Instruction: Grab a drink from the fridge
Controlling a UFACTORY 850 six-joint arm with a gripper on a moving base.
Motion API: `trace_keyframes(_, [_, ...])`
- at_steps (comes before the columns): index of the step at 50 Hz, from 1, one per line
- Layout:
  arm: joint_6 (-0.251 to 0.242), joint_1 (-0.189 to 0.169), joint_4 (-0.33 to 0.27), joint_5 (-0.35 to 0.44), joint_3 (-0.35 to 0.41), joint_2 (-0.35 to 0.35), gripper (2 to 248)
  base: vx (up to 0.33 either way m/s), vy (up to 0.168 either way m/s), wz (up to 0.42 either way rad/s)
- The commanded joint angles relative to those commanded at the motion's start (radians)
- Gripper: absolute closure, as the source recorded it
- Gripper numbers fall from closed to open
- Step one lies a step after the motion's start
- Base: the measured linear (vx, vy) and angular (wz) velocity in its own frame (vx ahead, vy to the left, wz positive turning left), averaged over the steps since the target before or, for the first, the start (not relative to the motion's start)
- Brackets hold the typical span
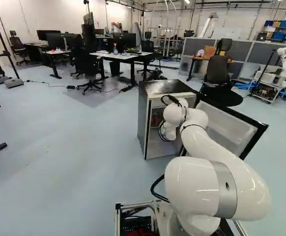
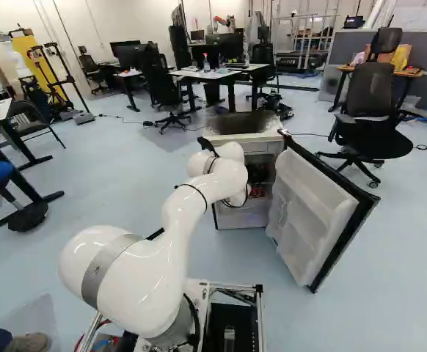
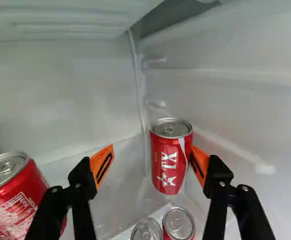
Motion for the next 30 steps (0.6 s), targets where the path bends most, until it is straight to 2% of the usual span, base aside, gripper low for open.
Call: trace_keyframes(30, [0.000,0.000,-0.035,0.000,-0.007,-0.004,44,0.000,0.000,0.000])
